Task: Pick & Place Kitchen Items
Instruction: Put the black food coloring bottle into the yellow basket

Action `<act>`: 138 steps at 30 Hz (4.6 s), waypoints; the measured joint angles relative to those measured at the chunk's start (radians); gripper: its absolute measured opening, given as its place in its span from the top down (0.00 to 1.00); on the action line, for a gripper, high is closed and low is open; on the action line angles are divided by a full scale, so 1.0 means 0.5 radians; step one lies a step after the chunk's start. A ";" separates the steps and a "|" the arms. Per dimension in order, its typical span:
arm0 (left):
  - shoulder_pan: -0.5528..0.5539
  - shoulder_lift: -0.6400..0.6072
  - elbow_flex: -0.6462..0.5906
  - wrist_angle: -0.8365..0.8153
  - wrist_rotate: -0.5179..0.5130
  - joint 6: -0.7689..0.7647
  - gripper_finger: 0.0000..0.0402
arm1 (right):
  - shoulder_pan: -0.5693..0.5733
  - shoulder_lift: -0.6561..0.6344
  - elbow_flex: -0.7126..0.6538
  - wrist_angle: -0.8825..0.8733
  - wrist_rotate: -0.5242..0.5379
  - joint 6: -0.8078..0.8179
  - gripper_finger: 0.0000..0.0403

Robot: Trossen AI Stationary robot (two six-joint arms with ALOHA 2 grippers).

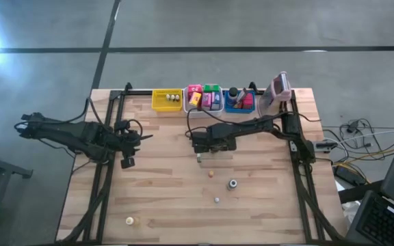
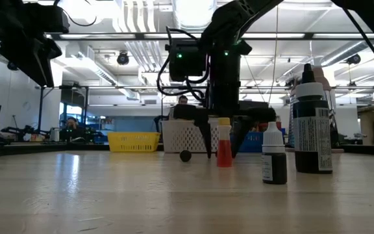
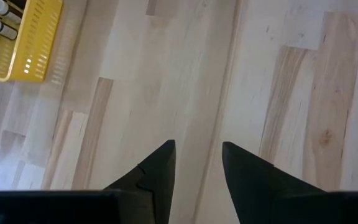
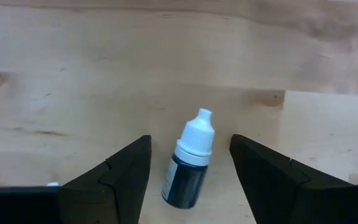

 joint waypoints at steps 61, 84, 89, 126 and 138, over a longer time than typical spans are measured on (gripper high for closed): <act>0.000 0.000 -0.002 -0.005 0.007 -0.017 0.66 | 0.120 -0.001 -0.003 0.009 0.004 0.096 0.74; 0.000 0.000 -0.002 -0.005 0.007 -0.014 0.66 | 0.102 -0.002 -0.002 0.000 0.037 -0.237 0.82; 0.000 0.000 -0.002 0.004 0.007 -0.020 0.66 | 0.105 -0.009 -0.003 -0.001 0.083 -0.339 0.83; 0.156 -0.039 -0.546 2.150 0.363 0.400 0.66 | 0.496 -0.689 0.003 0.374 0.189 -1.771 0.79; 0.698 0.354 -0.157 1.976 1.452 0.130 0.66 | 0.585 -0.721 0.024 0.423 0.168 -1.900 0.80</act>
